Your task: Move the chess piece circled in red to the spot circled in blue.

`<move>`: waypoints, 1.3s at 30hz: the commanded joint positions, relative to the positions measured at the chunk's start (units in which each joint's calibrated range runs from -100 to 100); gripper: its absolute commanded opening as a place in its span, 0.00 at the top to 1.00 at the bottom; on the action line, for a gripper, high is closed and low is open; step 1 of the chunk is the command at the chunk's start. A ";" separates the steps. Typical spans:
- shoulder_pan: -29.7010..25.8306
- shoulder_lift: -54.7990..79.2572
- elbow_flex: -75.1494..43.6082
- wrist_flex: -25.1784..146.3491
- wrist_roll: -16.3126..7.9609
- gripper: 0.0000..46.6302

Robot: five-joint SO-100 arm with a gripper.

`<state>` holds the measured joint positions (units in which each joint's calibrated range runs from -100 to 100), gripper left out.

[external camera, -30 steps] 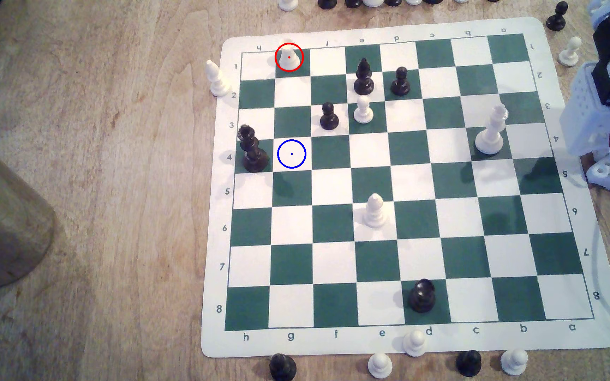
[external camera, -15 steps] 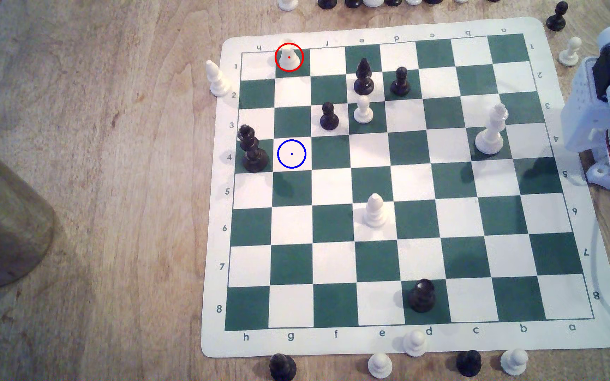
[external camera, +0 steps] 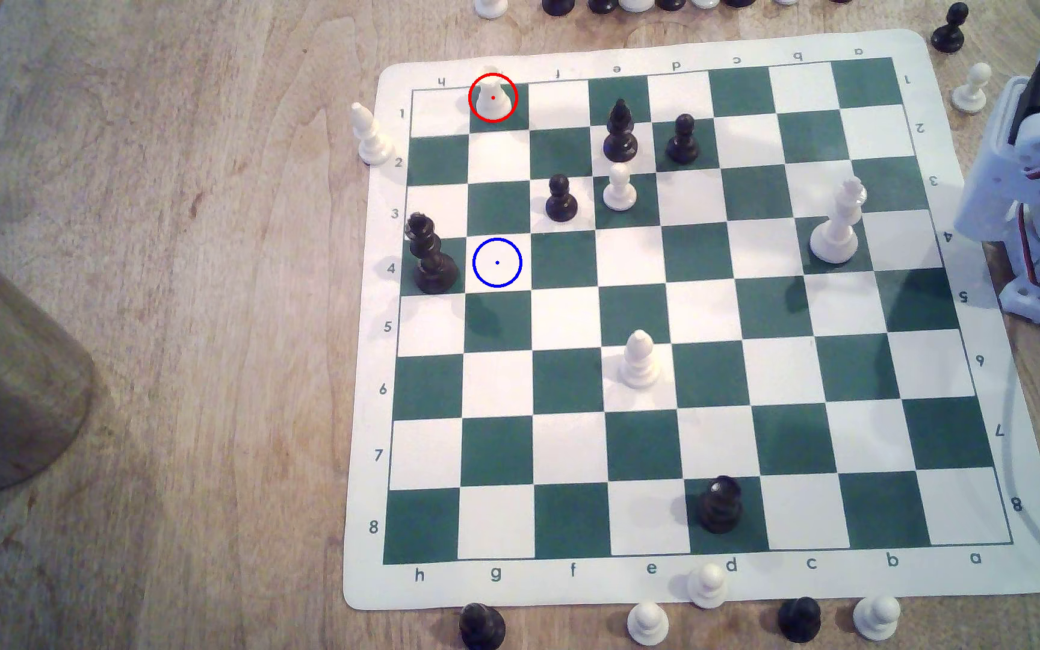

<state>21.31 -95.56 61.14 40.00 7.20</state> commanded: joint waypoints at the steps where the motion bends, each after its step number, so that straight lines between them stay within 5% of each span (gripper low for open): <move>1: 4.15 -0.37 -6.29 13.89 -1.76 0.98; 10: -2.81 2.61 1.06 18.72 -5.62 0.93; 24: -5.79 43.01 -15.99 6.93 -14.80 0.78; 39: -4.85 72.55 -34.12 1.61 -16.61 0.65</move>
<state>16.52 -26.35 34.39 43.59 -8.77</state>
